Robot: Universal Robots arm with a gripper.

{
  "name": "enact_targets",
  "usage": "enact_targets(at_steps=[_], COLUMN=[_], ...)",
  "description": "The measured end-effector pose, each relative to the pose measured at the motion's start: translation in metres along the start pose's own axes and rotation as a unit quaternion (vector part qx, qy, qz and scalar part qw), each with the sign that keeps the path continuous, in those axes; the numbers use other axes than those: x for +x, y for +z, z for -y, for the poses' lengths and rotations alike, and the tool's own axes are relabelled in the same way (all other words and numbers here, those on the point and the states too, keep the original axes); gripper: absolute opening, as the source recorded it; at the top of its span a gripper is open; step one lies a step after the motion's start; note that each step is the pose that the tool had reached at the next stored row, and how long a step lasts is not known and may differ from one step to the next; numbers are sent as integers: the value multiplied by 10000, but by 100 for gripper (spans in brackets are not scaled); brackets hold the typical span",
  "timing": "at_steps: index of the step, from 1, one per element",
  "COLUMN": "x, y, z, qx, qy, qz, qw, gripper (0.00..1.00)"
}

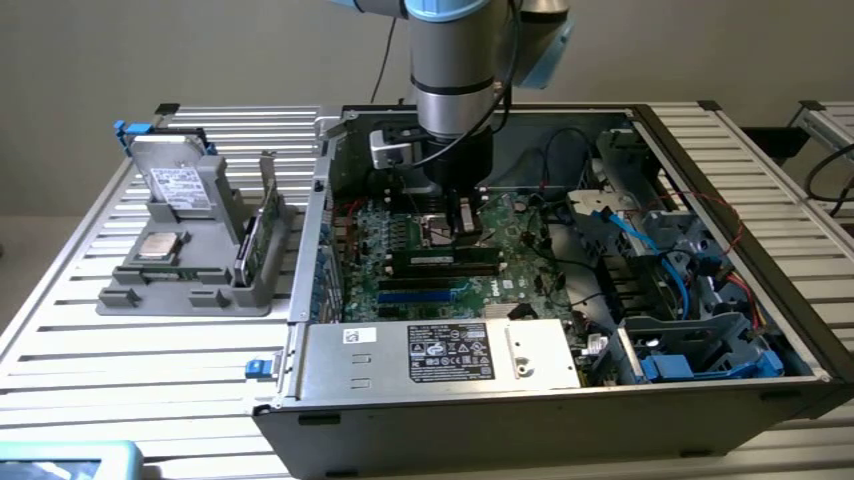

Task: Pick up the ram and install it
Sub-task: 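Insert the ram into the slot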

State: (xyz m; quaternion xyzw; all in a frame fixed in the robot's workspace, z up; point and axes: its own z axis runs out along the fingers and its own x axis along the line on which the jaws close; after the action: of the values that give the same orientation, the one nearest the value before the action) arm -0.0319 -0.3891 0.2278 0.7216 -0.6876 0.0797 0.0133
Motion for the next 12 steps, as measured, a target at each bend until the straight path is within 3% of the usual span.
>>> enact_targets(at_steps=[12], x=[-16], y=[11], z=[-4], qx=[1], qy=[1], qz=[1], qw=[10000], gripper=[14])
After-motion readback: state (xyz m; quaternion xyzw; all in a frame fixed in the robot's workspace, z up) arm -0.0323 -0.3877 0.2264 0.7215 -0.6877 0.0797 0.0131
